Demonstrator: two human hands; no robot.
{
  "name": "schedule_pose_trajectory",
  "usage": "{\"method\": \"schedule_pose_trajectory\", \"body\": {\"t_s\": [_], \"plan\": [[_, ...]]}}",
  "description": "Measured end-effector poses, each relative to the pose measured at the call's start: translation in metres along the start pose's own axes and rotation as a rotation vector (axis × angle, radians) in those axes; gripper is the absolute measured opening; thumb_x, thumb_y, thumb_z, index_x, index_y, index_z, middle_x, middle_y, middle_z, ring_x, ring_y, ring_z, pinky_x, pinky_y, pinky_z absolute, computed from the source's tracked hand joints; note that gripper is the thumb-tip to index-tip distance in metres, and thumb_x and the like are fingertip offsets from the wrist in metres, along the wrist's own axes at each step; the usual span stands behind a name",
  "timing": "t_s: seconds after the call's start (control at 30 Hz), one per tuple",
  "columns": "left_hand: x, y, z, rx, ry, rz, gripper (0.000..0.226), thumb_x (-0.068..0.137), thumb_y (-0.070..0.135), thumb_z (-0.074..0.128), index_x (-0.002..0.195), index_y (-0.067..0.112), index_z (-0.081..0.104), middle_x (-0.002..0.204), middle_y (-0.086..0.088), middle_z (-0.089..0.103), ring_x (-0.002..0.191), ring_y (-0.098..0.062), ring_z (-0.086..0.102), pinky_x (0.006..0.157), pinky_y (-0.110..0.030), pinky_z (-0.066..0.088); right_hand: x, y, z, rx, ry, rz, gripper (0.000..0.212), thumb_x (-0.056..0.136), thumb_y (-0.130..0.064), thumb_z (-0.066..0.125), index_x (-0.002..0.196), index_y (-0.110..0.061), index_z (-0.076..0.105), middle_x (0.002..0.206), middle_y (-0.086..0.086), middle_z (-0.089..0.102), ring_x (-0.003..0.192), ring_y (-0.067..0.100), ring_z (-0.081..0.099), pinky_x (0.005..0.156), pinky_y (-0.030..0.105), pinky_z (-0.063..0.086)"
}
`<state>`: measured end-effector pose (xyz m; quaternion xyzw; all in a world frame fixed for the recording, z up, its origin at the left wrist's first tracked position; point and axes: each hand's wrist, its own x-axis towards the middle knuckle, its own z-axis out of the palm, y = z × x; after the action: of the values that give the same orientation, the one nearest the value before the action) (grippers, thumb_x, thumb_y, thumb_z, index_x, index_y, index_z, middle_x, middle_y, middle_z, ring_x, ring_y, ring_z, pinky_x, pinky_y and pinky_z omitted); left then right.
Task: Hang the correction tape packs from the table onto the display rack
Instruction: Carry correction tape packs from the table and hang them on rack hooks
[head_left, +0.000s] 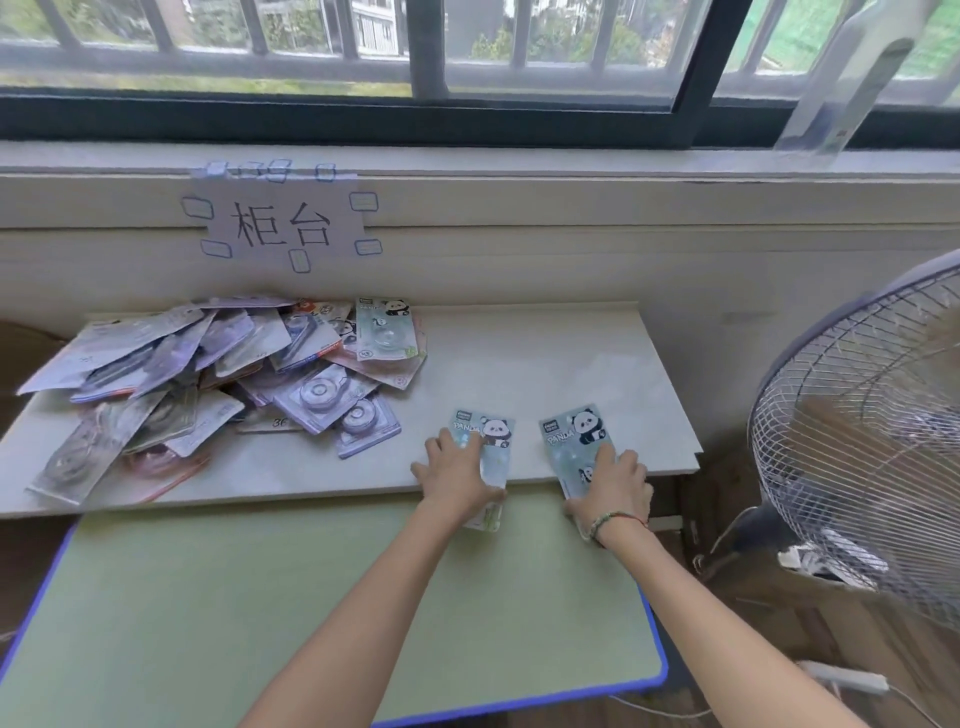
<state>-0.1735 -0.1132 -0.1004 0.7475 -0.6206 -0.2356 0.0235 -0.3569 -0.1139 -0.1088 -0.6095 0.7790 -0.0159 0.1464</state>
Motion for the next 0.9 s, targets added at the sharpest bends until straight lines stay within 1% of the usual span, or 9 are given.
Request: {"method": "schedule_pose_trajectory", "body": {"t_s": [0.13,0.2,0.27,0.33,0.43,0.5,0.6,0.73,0.9], "plan": [[-0.006,0.003,0.005,0.029,0.068,-0.054,0.085,0.069,0.063,0.072,0.137,0.025,0.037,0.138,-0.011,0.032,0.131,-0.029,0.028,0.100,-0.049,0.032,-0.008,0.002,0.004,0.093,0.034,-0.003,0.080,0.071,-0.030,0.074,0.134,-0.014,0.028,0.126,0.013,0.034,0.119,0.032,0.037,0.096,0.039,0.039],[-0.009,0.010,0.006,0.040,0.078,-0.089,0.087,0.070,0.062,0.072,0.139,0.023,0.034,0.138,-0.012,0.032,0.130,-0.029,0.029,0.100,-0.048,0.033,-0.011,0.005,0.004,0.150,0.065,-0.010,0.086,0.072,-0.029,0.073,0.140,-0.012,0.023,0.126,0.013,0.034,0.118,0.033,0.038,0.095,0.041,0.041],[-0.011,0.016,0.007,0.017,0.092,-0.127,0.088,0.072,0.054,0.075,0.140,0.021,0.030,0.138,-0.013,0.031,0.130,-0.030,0.030,0.098,-0.046,0.035,-0.014,0.010,0.003,0.196,0.083,0.007,0.096,0.074,-0.032,0.074,0.146,-0.010,0.013,0.129,0.014,0.032,0.118,0.034,0.039,0.095,0.043,0.042],[-0.015,0.021,0.007,-0.045,0.090,-0.166,0.096,0.073,0.041,0.079,0.145,0.019,0.020,0.140,-0.016,0.028,0.130,-0.032,0.030,0.098,-0.047,0.037,-0.017,0.015,0.002,0.189,0.042,0.022,0.109,0.072,-0.034,0.078,0.148,-0.004,0.005,0.135,0.015,0.027,0.123,0.034,0.036,0.098,0.044,0.042],[-0.031,0.019,0.008,-0.186,0.099,-0.207,0.118,0.071,0.030,0.081,0.152,0.015,-0.004,0.143,-0.016,0.020,0.131,-0.035,0.025,0.101,-0.050,0.037,-0.022,0.021,-0.001,0.203,0.009,0.042,0.111,0.067,-0.035,0.083,0.144,0.000,0.011,0.139,0.015,0.024,0.126,0.033,0.033,0.100,0.043,0.042],[-0.046,0.015,0.009,-0.272,0.169,-0.213,0.123,0.068,0.027,0.081,0.152,0.012,-0.009,0.144,-0.013,0.015,0.132,-0.034,0.022,0.100,-0.053,0.037,-0.029,0.021,-0.005,0.213,0.012,0.028,0.107,0.065,-0.035,0.084,0.141,-0.001,0.017,0.137,0.015,0.026,0.124,0.033,0.034,0.099,0.042,0.042],[-0.067,0.006,0.005,-0.373,0.268,-0.158,0.125,0.064,0.027,0.082,0.152,0.007,-0.005,0.145,-0.010,0.012,0.131,-0.036,0.024,0.103,-0.051,0.036,-0.044,0.021,-0.014,0.212,0.061,0.000,0.103,0.063,-0.036,0.085,0.137,-0.003,0.022,0.134,0.013,0.028,0.121,0.031,0.036,0.097,0.041,0.042],[-0.090,-0.002,-0.001,-0.450,0.336,-0.041,0.122,0.064,0.023,0.084,0.152,0.005,0.001,0.137,-0.012,0.017,0.129,-0.034,0.026,0.109,-0.038,0.031,-0.075,0.023,-0.023,0.242,0.156,-0.005,0.100,0.063,-0.039,0.085,0.135,-0.004,0.025,0.136,0.012,0.028,0.122,0.030,0.038,0.097,0.041,0.041],[-0.127,0.005,0.003,-0.476,0.282,0.076,0.127,0.061,0.027,0.086,0.151,0.013,-0.002,0.139,-0.017,0.026,0.130,-0.030,0.029,0.109,-0.036,0.030,-0.127,0.040,-0.027,0.296,0.217,0.053,0.116,0.070,-0.042,0.080,0.148,0.001,0.006,0.143,0.014,0.026,0.131,0.031,0.034,0.103,0.039,0.035]]}}
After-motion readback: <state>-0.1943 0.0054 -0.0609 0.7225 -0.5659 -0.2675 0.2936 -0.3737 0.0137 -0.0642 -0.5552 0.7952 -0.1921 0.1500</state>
